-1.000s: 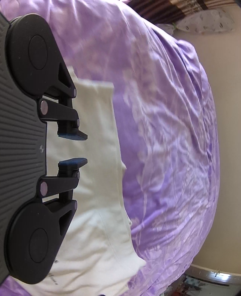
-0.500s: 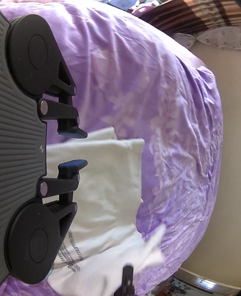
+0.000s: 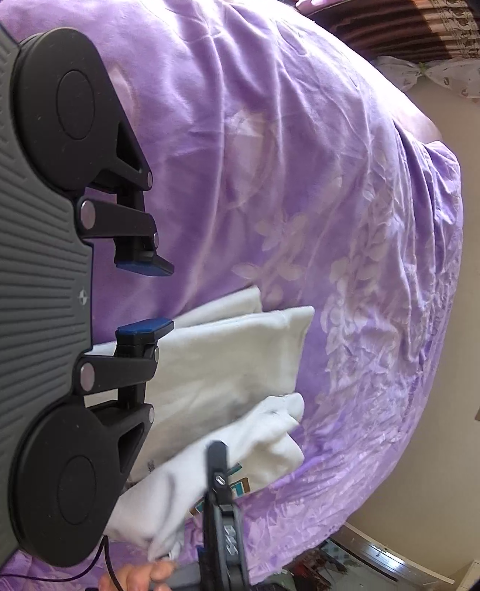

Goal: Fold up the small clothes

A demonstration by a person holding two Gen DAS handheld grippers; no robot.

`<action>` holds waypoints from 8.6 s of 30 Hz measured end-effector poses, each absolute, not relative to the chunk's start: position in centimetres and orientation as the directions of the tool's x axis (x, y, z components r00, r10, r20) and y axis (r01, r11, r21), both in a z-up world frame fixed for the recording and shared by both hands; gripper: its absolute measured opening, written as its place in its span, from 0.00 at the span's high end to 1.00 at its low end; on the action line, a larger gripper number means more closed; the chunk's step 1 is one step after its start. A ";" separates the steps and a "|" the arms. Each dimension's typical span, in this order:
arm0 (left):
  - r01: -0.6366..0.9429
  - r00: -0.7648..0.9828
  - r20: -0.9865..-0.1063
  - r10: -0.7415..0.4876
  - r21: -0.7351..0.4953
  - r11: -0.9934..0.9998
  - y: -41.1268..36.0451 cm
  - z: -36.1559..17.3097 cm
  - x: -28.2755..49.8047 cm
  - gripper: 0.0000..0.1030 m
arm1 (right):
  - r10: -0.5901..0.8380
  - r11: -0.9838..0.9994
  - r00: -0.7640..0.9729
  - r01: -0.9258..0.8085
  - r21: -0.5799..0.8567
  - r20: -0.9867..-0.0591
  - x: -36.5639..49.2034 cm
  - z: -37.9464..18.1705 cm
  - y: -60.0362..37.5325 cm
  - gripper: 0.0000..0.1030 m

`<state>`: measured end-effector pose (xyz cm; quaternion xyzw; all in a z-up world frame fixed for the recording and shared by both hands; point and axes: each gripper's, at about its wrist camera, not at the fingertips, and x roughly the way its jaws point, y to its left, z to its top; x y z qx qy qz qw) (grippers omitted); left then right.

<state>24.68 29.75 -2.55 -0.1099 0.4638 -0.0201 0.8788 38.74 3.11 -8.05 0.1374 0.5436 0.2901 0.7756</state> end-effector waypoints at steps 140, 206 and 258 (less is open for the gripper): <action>-0.251 0.560 -0.806 -0.191 -0.385 0.888 27.6 -4.0 25.8 0.97 | 0.466 0.863 0.529 -0.447 0.234 -0.709 29.1 -9.7 -11.6 0.63; -0.128 0.745 -0.656 -0.121 -0.319 0.939 23.4 3.5 28.8 0.84 | 0.766 0.633 0.465 -0.420 0.650 -0.445 38.1 -5.7 -9.1 0.90; -0.230 0.579 -0.694 -0.428 -0.642 0.731 19.5 -12.3 28.2 0.80 | 0.667 0.728 0.383 -0.147 0.670 -0.640 37.9 -13.8 -20.7 0.90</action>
